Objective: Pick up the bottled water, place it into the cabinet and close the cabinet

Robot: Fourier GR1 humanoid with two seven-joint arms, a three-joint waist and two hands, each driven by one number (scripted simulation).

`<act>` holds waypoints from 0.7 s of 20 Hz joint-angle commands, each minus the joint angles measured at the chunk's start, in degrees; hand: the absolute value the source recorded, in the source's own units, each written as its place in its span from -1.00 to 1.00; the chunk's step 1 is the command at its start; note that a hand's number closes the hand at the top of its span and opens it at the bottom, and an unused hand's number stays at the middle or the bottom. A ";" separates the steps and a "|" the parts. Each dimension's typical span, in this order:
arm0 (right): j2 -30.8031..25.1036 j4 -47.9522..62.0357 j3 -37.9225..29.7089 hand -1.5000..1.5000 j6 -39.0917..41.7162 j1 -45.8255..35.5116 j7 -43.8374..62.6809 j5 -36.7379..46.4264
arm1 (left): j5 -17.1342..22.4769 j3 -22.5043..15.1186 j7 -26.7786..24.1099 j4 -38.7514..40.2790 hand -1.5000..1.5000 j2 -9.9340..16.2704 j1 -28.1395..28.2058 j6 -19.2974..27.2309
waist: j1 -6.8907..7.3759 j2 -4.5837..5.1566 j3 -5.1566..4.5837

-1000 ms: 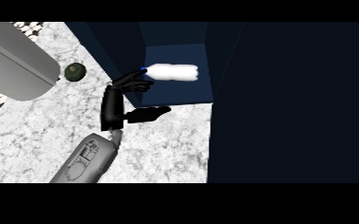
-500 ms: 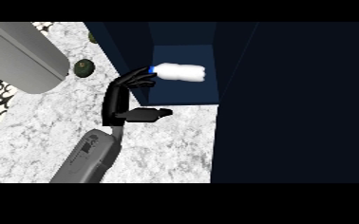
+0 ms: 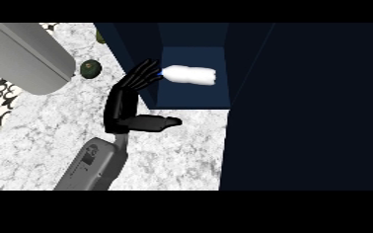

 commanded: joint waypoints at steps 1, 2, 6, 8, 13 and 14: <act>1.73 -0.86 3.06 -1.00 -2.74 0.39 0.35 2.41 | 1.42 2.41 2.26 -5.77 -1.00 -0.42 -1.26 -0.67 | -0.04 -0.12 0.13; -1.26 -2.50 2.31 -1.00 -0.46 4.13 -1.20 1.13 | 1.48 1.47 3.96 -11.79 -1.00 0.56 2.64 0.48 | 0.13 -0.28 0.15; -0.74 -5.87 1.02 -1.00 -2.23 0.22 4.88 -1.96 | 0.04 0.15 5.47 -18.18 -1.00 -0.17 5.91 0.53 | 0.22 -0.15 0.14; -0.50 -7.31 7.22 -1.00 -4.16 4.42 3.61 3.82 | -0.39 -2.75 5.92 -24.80 -1.00 0.26 12.27 0.46 | 0.34 -0.30 0.12; -2.05 -2.95 1.42 -1.00 -1.88 -0.14 2.08 -0.15 | -0.02 -6.62 7.75 -31.66 -1.00 0.27 19.29 -1.94 | 0.25 -0.09 0.14; -3.37 -1.99 2.93 -1.00 -0.96 3.34 -3.14 2.84 | 0.26 -5.87 12.53 -38.48 -1.00 2.94 20.76 -0.49 | 0.26 -0.24 0.16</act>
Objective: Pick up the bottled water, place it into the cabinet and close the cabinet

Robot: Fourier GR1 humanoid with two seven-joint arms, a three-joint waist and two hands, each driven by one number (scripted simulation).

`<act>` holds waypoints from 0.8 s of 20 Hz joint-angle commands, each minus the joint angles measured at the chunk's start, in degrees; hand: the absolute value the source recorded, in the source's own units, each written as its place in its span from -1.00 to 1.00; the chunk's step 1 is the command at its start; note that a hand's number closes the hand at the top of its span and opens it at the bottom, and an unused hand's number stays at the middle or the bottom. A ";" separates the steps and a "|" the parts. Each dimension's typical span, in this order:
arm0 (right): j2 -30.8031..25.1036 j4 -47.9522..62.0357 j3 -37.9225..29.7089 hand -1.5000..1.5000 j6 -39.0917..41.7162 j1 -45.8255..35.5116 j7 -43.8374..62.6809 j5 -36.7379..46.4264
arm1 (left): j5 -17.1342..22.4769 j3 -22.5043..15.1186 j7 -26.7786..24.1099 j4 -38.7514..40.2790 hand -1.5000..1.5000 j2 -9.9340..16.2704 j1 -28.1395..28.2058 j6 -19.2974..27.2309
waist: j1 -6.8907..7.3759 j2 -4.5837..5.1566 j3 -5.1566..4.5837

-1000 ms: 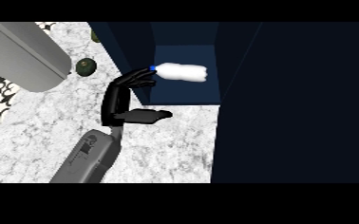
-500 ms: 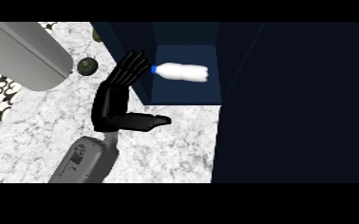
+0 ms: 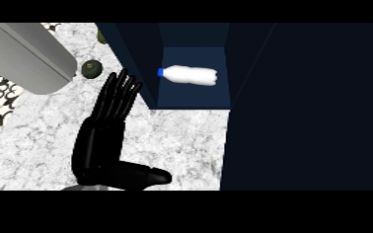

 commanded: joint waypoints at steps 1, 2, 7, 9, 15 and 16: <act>-3.86 -1.27 1.65 -1.00 2.68 2.91 -2.81 1.88 | -1.45 -5.17 -1.05 -7.08 -1.00 -0.36 8.49 -0.41 | -0.08 -0.07 0.00; -3.65 -1.53 2.77 -1.00 1.75 3.00 -2.03 3.64 | 0.32 -4.77 2.53 -13.85 -1.00 2.79 11.32 -1.13 | 0.30 -0.18 0.00; -9.05 -3.25 5.60 1.00 5.71 1.68 4.06 5.61 | 2.28 -2.31 -1.49 -17.01 -1.00 5.45 17.14 -4.20 | 0.48 -0.04 -0.05; -9.41 -1.22 8.25 1.00 6.89 -2.01 3.49 10.36 | 0.56 -2.92 -1.76 -16.67 -1.00 4.54 17.27 -2.69 | 0.62 -0.02 -0.05; -9.74 -4.29 12.88 1.00 8.40 -3.83 8.33 11.49 | 7.28 6.39 -7.43 -21.45 -1.00 10.89 27.58 -9.37 | 1.29 -0.02 -0.13; -10.08 -8.45 15.33 1.00 7.87 -2.84 10.38 13.74 | 5.46 3.59 -10.01 -21.39 -1.00 10.03 30.81 -9.79 | 1.33 -0.21 -0.17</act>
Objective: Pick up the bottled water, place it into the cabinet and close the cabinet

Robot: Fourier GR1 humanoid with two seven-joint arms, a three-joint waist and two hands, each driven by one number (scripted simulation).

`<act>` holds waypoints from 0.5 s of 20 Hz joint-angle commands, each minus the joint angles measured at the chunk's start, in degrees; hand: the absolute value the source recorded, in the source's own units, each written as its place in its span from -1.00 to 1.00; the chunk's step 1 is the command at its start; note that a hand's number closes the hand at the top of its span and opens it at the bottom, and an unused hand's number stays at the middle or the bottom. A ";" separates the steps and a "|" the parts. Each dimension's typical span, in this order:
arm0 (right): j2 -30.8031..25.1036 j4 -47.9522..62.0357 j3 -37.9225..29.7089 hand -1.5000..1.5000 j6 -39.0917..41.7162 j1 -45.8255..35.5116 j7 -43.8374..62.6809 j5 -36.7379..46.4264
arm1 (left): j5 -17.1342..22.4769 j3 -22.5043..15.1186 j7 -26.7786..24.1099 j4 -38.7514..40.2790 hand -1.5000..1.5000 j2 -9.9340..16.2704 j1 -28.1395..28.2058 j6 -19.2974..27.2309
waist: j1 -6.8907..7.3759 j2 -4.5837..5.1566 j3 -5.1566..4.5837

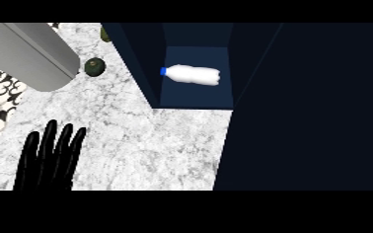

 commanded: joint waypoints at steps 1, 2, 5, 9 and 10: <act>1.18 -2.50 10.32 1.00 1.89 -1.05 1.97 4.06 | 2.91 3.25 -0.91 -6.34 -1.00 3.72 7.39 -2.92 | 0.33 -0.53 -0.09; 3.80 -2.66 12.37 1.00 0.18 -3.57 4.68 6.47 | 5.60 5.84 -0.20 -6.27 -1.00 4.71 7.65 -4.13 | 0.72 -0.43 -0.16; 4.95 -4.78 15.70 1.00 0.13 -3.82 7.43 8.44 | 7.51 7.90 -2.72 -3.95 -1.00 4.33 8.41 -6.58 | 0.53 -0.41 -0.24; 5.26 -8.18 13.96 1.00 1.22 -6.56 12.66 6.86 | 11.80 11.79 -3.17 -6.10 -1.00 5.91 11.78 -9.61 | 0.76 -0.29 -0.22; 7.27 -2.42 14.11 1.00 1.16 -8.99 10.66 7.09 | 11.73 11.92 -3.41 -6.39 -1.00 6.57 13.13 -10.61 | 1.57 -0.23 -0.17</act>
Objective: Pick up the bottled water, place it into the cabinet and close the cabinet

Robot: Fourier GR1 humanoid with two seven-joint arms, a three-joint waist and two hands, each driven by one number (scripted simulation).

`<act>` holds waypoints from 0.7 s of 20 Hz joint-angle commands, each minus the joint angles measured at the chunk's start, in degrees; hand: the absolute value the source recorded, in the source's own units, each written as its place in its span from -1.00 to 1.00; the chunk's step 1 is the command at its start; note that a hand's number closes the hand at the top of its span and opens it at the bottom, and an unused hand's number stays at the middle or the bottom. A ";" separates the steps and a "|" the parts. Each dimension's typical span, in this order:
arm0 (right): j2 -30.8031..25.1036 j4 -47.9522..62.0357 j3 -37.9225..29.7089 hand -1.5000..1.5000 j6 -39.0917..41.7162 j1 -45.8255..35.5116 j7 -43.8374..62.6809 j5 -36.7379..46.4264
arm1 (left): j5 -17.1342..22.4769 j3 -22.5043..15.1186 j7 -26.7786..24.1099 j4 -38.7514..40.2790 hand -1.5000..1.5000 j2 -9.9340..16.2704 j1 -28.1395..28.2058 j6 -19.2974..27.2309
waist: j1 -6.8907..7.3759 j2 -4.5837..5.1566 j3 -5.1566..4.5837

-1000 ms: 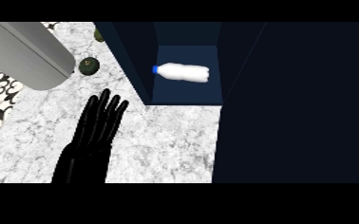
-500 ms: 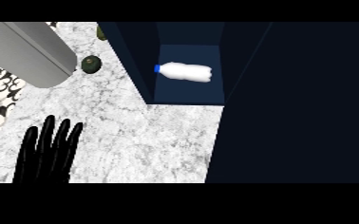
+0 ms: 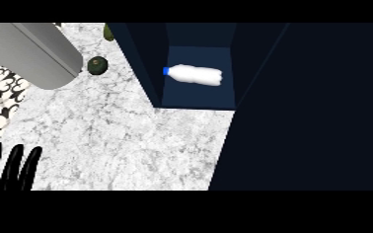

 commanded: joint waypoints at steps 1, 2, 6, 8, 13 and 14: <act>6.95 0.93 13.60 1.00 0.36 -3.31 3.64 0.68 | 5.34 4.75 -0.36 -0.65 -1.00 2.53 3.55 -4.49 | 0.83 -0.26 -0.12; 9.33 0.81 12.24 1.00 -0.83 -5.27 5.75 -0.70 | 5.00 4.80 -0.49 -2.62 -1.00 2.25 4.52 -3.96 | 1.39 -0.15 -0.09; 13.09 1.32 11.70 1.00 -1.49 -7.53 10.55 -3.67 | 7.35 8.06 -2.66 -0.10 -1.00 2.99 6.25 -7.83 | 1.47 -0.11 -0.16; 15.99 3.36 11.63 1.00 -1.71 -10.39 11.90 -5.17 | 9.04 9.44 -1.77 -0.91 -1.00 4.18 6.68 -8.96 | 1.87 -0.01 -0.12; 20.22 11.18 10.40 1.00 -10.30 -23.81 16.77 -6.25 | 12.90 13.66 -2.53 -1.82 -1.00 5.52 11.21 -13.73 | 1.96 0.04 -0.05; 20.28 9.30 11.06 1.00 -11.55 -24.08 19.75 -7.15 | 13.72 14.89 -4.81 1.09 -1.00 5.16 13.35 -17.27 | 1.84 -0.23 -0.12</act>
